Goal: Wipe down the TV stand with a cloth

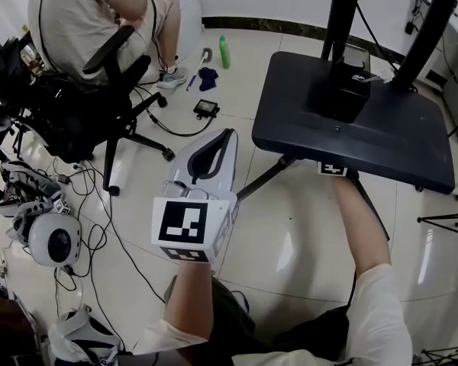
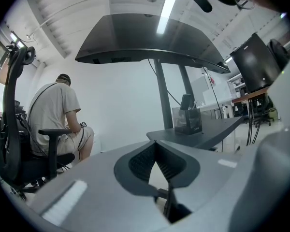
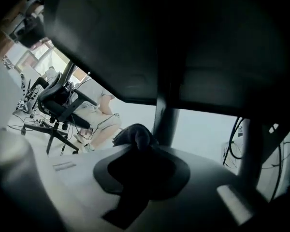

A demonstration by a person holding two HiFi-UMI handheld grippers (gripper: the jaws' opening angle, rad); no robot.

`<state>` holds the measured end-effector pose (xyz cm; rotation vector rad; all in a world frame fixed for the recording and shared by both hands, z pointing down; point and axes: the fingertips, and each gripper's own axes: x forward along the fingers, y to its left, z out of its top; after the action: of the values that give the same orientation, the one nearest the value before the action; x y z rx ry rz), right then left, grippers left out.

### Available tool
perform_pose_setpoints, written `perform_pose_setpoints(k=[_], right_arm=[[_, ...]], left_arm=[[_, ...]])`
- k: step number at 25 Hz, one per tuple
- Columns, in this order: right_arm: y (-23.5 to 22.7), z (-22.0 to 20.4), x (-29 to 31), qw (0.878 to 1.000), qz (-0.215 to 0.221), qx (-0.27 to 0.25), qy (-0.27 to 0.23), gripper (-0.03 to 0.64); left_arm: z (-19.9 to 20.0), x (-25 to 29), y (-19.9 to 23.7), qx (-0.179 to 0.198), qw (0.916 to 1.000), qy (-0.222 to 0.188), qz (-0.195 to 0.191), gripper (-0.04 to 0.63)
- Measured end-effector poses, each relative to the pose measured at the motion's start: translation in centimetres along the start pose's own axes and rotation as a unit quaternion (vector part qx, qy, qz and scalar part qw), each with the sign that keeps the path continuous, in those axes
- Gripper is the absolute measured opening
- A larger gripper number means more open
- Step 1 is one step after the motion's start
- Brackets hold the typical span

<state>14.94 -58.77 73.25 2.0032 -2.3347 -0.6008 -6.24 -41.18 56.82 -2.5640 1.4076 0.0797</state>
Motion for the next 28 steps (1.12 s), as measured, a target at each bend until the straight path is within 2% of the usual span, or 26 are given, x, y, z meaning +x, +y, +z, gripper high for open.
perform_pose_setpoints(k=[3, 5, 8, 10, 11, 13, 14, 15, 17, 19, 21, 23, 25, 26, 28], right_arm=[[0.1, -2.8, 0.0, 1.000, 0.007, 0.007, 0.010, 0.054], [0.8, -6.7, -0.3, 0.999, 0.014, 0.018, 0.032, 0.054], [3.5, -18.2, -1.1, 0.992, 0.031, 0.045, 0.116, 0.054], [5.7, -27.9, -2.3, 0.978, 0.041, 0.059, 0.195, 0.054], [6.4, -31.2, -3.1, 0.972, 0.042, 0.069, 0.222, 0.054], [7.5, -33.5, -4.3, 0.966, 0.043, 0.095, 0.238, 0.054], [8.8, -33.4, -4.8, 0.965, 0.052, 0.106, 0.234, 0.054], [11.0, -33.1, -5.2, 0.965, 0.070, 0.111, 0.226, 0.054], [18.6, -32.7, -6.4, 0.962, 0.134, 0.110, 0.212, 0.052], [28.7, -32.6, -8.5, 0.949, 0.217, 0.111, 0.200, 0.054], [38.4, -32.3, -11.6, 0.931, 0.293, 0.112, 0.187, 0.054], [44.3, -30.9, -14.6, 0.920, 0.328, 0.126, 0.175, 0.054], [43.9, -23.0, -16.1, 0.922, 0.322, 0.157, 0.145, 0.054], [42.2, -18.3, -16.4, 0.927, 0.312, 0.167, 0.120, 0.054], [37.0, -9.0, -16.2, 0.945, 0.283, 0.154, 0.052, 0.054]], left_arm=[[0.1, -0.3, 0.0, -0.001, 1.0000, 0.005, 0.007, 0.110], [0.4, -0.4, -0.5, 0.001, 1.0000, 0.004, 0.005, 0.110], [0.5, -0.2, -1.2, 0.002, 0.9999, 0.013, 0.000, 0.110], [0.2, -0.3, -1.7, 0.006, 0.9995, 0.032, -0.003, 0.110], [0.3, -0.3, -2.0, 0.012, 0.9995, 0.028, -0.007, 0.110], [0.5, -0.9, -2.6, 0.010, 0.9991, 0.041, -0.009, 0.110], [0.3, -1.4, -2.7, 0.001, 0.9982, 0.059, -0.006, 0.110], [0.3, -1.7, -2.4, -0.001, 0.9982, 0.059, -0.002, 0.110], [0.5, -1.4, -1.2, 0.011, 0.9996, 0.024, 0.006, 0.110], [-0.7, -0.5, -0.1, 0.011, 0.9997, 0.016, 0.016, 0.110], [-1.3, 0.3, 0.5, 0.011, 0.9996, 0.017, 0.022, 0.110], [-1.1, 0.2, 0.7, 0.008, 0.9995, 0.015, 0.025, 0.110], [-0.7, -0.4, 0.8, 0.004, 0.9995, 0.011, 0.028, 0.110], [-0.6, -0.6, 0.9, 0.003, 0.9995, 0.009, 0.029, 0.110], [-0.5, -1.0, 1.3, 0.004, 0.9994, 0.004, 0.034, 0.110]])
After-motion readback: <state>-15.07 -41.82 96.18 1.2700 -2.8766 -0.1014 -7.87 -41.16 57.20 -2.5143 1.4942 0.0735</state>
